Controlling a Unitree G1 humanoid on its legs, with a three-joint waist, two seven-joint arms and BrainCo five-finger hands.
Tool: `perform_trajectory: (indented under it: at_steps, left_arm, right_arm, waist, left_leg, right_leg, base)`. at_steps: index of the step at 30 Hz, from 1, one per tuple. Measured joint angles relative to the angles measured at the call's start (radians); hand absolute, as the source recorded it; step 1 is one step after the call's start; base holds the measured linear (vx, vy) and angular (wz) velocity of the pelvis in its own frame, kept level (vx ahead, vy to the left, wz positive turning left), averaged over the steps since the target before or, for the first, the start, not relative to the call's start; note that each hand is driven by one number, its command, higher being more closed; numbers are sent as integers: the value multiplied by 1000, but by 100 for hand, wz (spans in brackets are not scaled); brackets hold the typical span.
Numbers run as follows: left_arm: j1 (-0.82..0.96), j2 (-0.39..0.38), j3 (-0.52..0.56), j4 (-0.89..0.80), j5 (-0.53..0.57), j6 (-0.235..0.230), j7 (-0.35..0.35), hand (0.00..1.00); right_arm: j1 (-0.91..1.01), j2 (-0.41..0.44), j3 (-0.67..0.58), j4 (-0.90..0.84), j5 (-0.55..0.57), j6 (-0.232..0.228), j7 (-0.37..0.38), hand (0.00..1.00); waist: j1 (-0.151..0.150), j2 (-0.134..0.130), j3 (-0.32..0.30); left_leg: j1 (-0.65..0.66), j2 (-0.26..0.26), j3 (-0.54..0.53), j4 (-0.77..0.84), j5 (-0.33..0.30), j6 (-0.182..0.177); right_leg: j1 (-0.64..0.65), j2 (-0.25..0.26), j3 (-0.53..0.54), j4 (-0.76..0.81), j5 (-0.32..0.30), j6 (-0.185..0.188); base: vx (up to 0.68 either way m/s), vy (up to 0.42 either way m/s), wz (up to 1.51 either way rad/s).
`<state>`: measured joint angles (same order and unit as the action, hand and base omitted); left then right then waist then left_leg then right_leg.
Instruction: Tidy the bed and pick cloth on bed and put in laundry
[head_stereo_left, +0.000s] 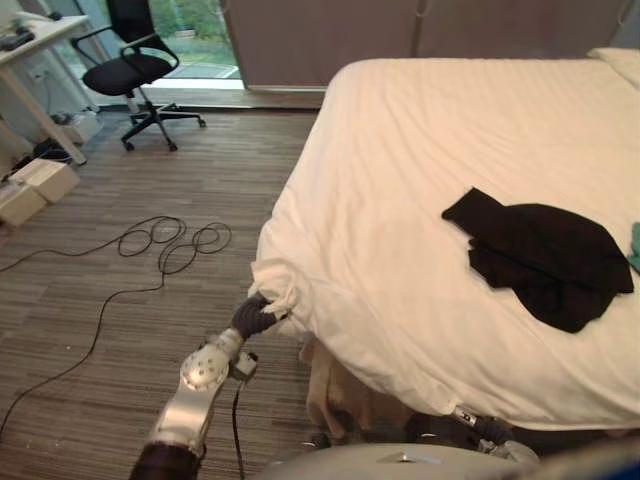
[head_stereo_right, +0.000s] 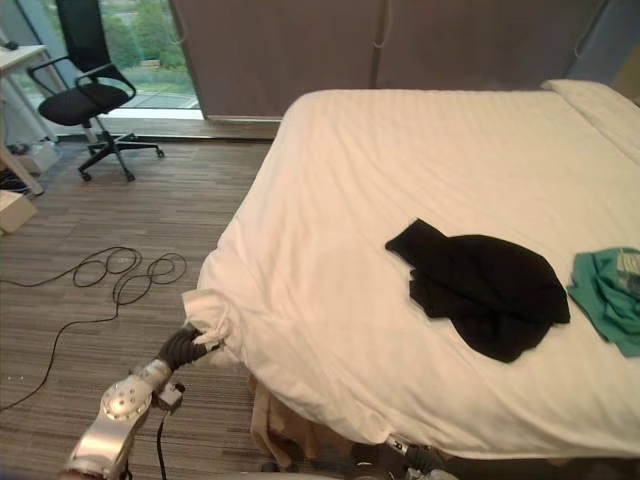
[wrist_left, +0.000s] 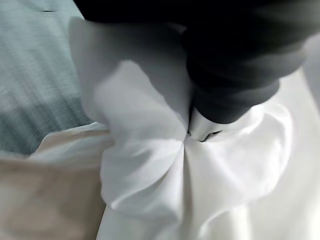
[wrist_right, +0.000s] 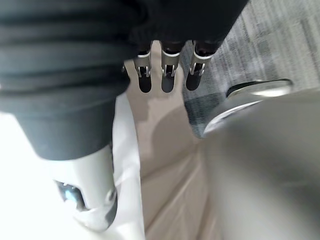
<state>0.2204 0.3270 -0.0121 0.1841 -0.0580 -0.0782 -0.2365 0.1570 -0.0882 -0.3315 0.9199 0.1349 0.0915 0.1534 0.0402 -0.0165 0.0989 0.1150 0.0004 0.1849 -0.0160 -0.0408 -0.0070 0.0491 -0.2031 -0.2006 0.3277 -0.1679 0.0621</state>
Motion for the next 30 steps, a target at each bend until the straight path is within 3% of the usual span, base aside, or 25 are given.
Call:
perform_trajectory:
  at_steps: [2,6,10,13,15,17,18,20,23,25,27,29,30]
  left_arm:
    - [11,-43,63,85,-15,14,51,0]
    - [1,-124,187,286,-84,18,106,0]
    - [-10,-192,303,433,-26,-45,192,0]
    - [-2,-204,383,518,185,-50,297,0]
    - [28,-205,413,551,456,-67,349,0]
    - [48,-209,409,588,630,-58,339,0]
    - [54,-216,408,605,658,-49,325,0]
    - [55,-260,403,673,671,30,229,0]
    - [49,-254,403,709,656,122,113,0]
    - [41,-222,372,749,612,144,56,0]
    - [25,-207,353,792,542,158,70,0]
    - [10,-198,325,831,474,154,98,0]
    - [7,-204,324,849,434,142,117,0]
  right_arm:
    - [-6,1,0,0,0,7,2,0]
    - [-24,4,-12,0,4,19,16,0]
    - [-22,24,-61,-1,17,46,31,0]
    - [-1,40,-99,-1,22,67,28,0]
    - [16,46,-123,-1,69,80,11,0]
    - [17,48,-133,-2,112,88,-4,0]
    - [17,49,-132,-2,127,90,-7,0]
    - [13,50,-134,-8,163,99,-16,0]
    - [2,74,-191,-5,258,99,-54,0]
    - [2,89,-242,19,343,98,-96,0]
    - [6,99,-303,60,418,94,-151,0]
    - [15,114,-377,77,518,57,-228,0]
    - [17,120,-422,88,577,5,-292,0]
  waist:
    - [13,-11,-2]
    - [27,-14,-2]
    - [33,-3,2]
    - [30,-2,4]
    - [29,-4,4]
    - [23,-3,6]
    - [22,-4,5]
    - [19,8,2]
    - [5,10,-17]
    - [-6,7,-24]
    - [-28,-3,-33]
    - [-40,-4,-40]
    - [-51,12,-38]
  left_leg:
    - [-36,0,1,51,-21,3]
    - [-60,3,1,73,-26,-1]
    - [-54,22,-2,90,-35,-15]
    - [-40,25,-4,90,-36,-17]
    - [-48,32,-3,102,-43,-20]
    - [-75,44,0,168,-81,-21]
    - [-87,51,2,200,-99,-21]
    - [-117,78,26,292,-161,-18]
    - [-125,82,65,292,-177,-17]
    - [-109,74,84,254,-162,-21]
    - [-60,48,95,159,-115,-24]
    - [4,30,110,33,-54,-28]
    - [30,30,114,-29,-22,-30]
  right_leg:
    - [48,6,0,-121,0,0]
    - [68,18,3,-200,5,8]
    - [86,34,2,-210,3,18]
    - [100,32,-14,-205,-16,26]
    - [100,26,-26,-198,-27,35]
    - [99,23,-28,-186,-32,33]
    - [99,25,-26,-184,-32,33]
    - [93,32,-6,-166,-40,38]
    - [63,27,30,-151,-44,47]
    - [60,22,47,-157,-38,55]
    - [68,13,49,-180,-22,59]
    - [85,15,51,-214,5,61]
    - [82,24,51,-230,27,63]
  base:
    - [30,-41,-2]
    - [-7,-57,-8]
    - [-9,-76,-4]
    - [7,-52,5]
    - [8,-32,11]
    - [4,-6,4]
    - [20,8,-14]
    - [15,23,-28]
    - [17,33,-34]
    - [60,24,-24]
    - [101,15,-16]
    - [118,0,-17]
    - [84,4,-8]
